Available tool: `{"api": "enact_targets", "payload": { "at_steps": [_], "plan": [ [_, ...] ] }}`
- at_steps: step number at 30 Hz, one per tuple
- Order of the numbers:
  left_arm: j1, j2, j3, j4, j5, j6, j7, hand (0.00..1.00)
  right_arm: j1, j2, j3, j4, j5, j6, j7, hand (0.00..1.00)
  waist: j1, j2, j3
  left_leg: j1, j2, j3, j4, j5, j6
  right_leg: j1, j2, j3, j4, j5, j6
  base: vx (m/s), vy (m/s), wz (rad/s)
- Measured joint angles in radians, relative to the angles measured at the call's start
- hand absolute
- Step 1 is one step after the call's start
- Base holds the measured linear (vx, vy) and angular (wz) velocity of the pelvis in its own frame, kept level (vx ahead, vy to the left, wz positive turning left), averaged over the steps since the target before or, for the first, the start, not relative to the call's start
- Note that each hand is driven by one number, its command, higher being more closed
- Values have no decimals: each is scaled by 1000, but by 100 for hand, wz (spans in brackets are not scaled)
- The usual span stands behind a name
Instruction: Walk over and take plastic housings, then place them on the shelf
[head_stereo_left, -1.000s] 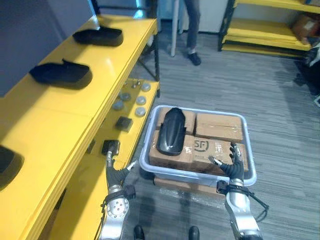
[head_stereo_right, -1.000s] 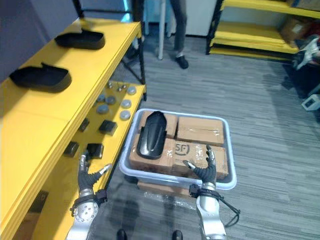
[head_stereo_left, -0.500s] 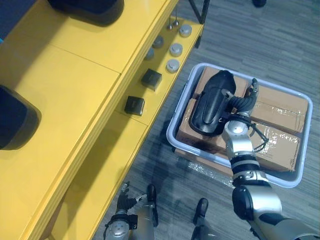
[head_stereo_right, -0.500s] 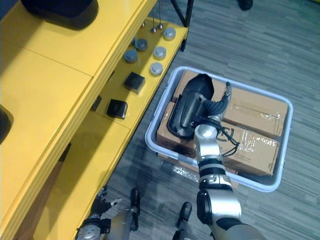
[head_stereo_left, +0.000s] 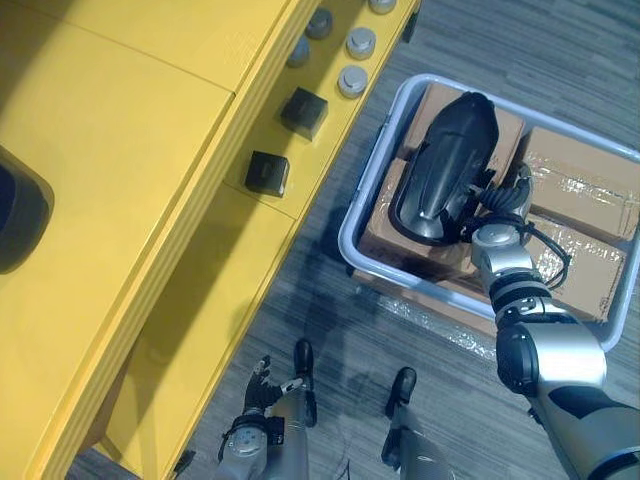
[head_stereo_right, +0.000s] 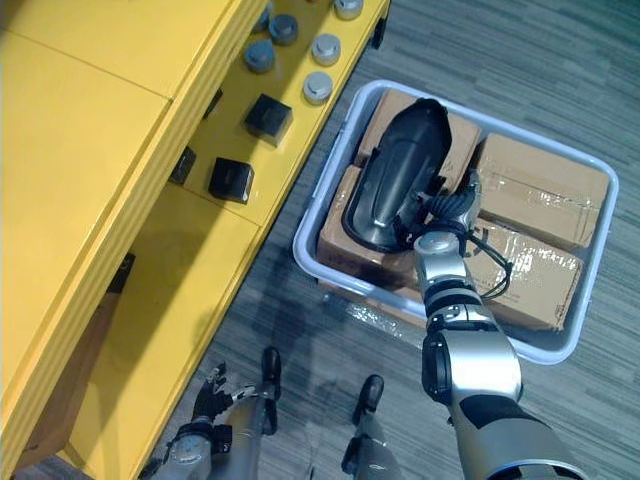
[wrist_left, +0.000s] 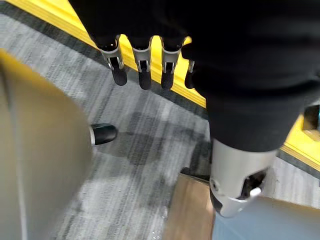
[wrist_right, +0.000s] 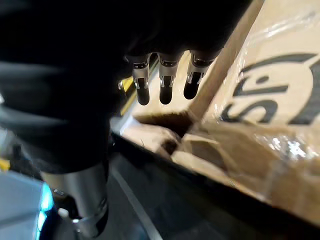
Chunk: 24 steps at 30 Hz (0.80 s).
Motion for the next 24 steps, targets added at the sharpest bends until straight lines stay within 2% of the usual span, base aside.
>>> {"api": "enact_targets", "payload": {
  "at_steps": [2,8,13,17,21,24],
  "plan": [
    [-3,0,0,0,-1,0,-1,0,-11,-38,45,46,0,1,52,100,12,3,2,-8,-1,-7,0,3,4,-4,1,-8,0,1,0,-8,-5,8],
    [-15,0,0,0,-2,3,-24,0,-72,-155,116,116,-2,15,109,100,25,13,8,-49,-10,-30,-5,16,7,-31,1,-21,-7,5,-4,2,0,8],
    [-15,-15,0,-34,-22,11,-35,0,-89,-163,135,161,-57,49,126,100,28,17,10,-39,-11,-28,-4,19,8,-14,3,-20,-33,18,-6,38,6,-1],
    [-7,-44,0,-193,-39,16,-32,0,-86,-164,135,159,-102,59,126,100,28,20,11,-4,-11,-26,-8,19,8,18,2,-19,-33,18,-6,8,2,0],
    [9,-47,-8,-404,-45,11,-27,0,-44,-170,157,67,-156,58,121,100,18,22,11,54,-13,-11,-29,22,7,57,-2,-16,-33,17,-7,19,5,-7],
    [6,-43,-15,-531,-113,0,-37,0,-11,-176,179,-5,-230,58,108,100,-12,22,11,94,-19,-2,-60,35,8,80,-7,-16,-31,13,-11,6,0,-1]
  ]
}}
